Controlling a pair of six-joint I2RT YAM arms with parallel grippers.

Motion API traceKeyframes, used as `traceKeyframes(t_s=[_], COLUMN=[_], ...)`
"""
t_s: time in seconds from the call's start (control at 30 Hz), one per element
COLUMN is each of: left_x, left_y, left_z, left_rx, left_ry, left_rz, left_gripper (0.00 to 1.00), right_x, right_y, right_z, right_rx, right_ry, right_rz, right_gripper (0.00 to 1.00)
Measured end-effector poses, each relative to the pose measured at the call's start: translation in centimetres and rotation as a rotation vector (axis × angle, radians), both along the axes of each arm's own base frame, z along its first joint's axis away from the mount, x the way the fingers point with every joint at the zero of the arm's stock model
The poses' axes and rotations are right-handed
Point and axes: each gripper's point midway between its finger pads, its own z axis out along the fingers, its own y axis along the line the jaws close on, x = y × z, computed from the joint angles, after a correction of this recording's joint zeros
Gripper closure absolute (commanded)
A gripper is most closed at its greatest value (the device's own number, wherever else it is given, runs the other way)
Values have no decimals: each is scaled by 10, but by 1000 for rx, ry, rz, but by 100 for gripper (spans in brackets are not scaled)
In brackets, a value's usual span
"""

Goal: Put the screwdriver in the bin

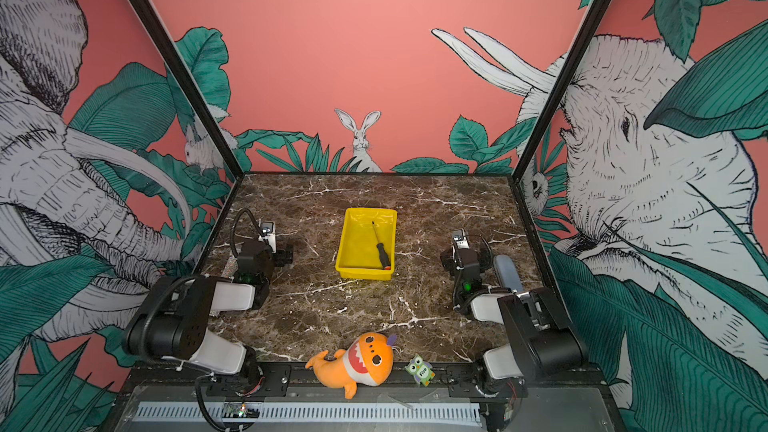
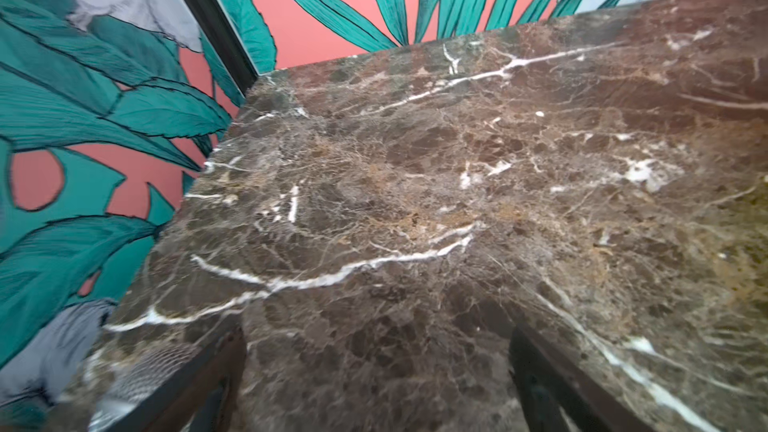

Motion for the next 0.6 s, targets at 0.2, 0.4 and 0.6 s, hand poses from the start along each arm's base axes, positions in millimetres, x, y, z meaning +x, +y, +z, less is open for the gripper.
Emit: traceKeyframes(t_s=[0.2, 0.4, 0.6], left_x=[12, 18, 18], left_y=[-5, -2, -5], left_z=[6, 11, 11], left_rx=[-34, -56, -63], left_ry=[-1, -11, -8], left_rz=[-58, -75, -92], left_gripper=[1, 0, 0], right_x=[8, 25, 18], right_y=[-4, -37, -35], right_z=[8, 12, -5], right_rx=[22, 138, 194], right_ry=[-34, -69, -30], right_rz=[4, -72, -35], right_gripper=[1, 1, 1])
